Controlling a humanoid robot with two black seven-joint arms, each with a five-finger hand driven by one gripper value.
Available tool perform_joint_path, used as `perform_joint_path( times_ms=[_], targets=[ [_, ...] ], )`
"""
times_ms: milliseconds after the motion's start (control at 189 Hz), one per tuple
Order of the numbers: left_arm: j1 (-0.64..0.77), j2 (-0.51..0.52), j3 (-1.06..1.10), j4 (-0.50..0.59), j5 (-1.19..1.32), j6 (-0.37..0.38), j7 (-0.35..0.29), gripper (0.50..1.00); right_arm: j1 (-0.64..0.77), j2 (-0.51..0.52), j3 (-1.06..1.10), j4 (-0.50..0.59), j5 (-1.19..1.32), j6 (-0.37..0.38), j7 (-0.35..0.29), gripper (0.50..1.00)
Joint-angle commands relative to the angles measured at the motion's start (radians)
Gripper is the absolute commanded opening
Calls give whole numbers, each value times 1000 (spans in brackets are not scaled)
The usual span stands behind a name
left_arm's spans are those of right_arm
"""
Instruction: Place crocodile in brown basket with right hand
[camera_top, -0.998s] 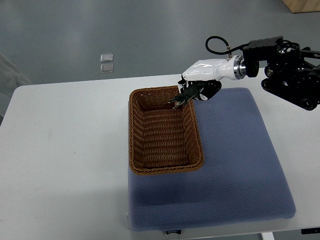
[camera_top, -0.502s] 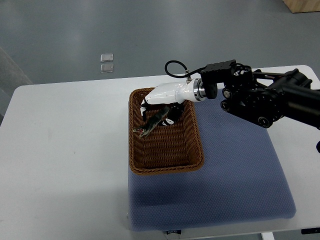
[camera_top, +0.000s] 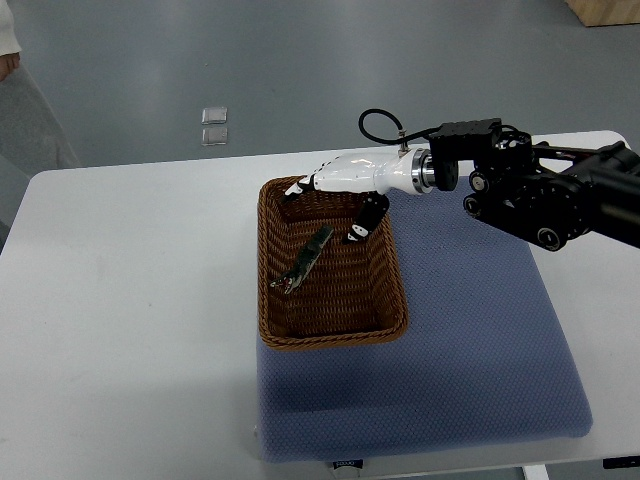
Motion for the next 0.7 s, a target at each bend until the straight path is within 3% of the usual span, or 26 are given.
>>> perform_joint_path(
  times_ms=[0, 148, 375, 539, 697],
  targets=[
    [0, 0, 0, 0, 0, 1, 0, 1000, 11, -37, 11, 2, 83, 19, -4, 901],
    [0, 0, 0, 0, 0, 1, 0, 1000, 9, -83, 11, 2, 258, 53, -27, 901],
    [0, 0, 0, 0, 0, 1, 0, 1000, -41, -130, 11, 0, 701, 94, -144, 901],
    [0, 0, 0, 0, 0, 1, 0, 1000, -77, -153, 13, -3, 1084, 97, -292, 913],
    [0, 0, 0, 0, 0, -1, 0, 1000, -97, -184, 11, -43, 1405, 122, -332, 913]
  ],
)
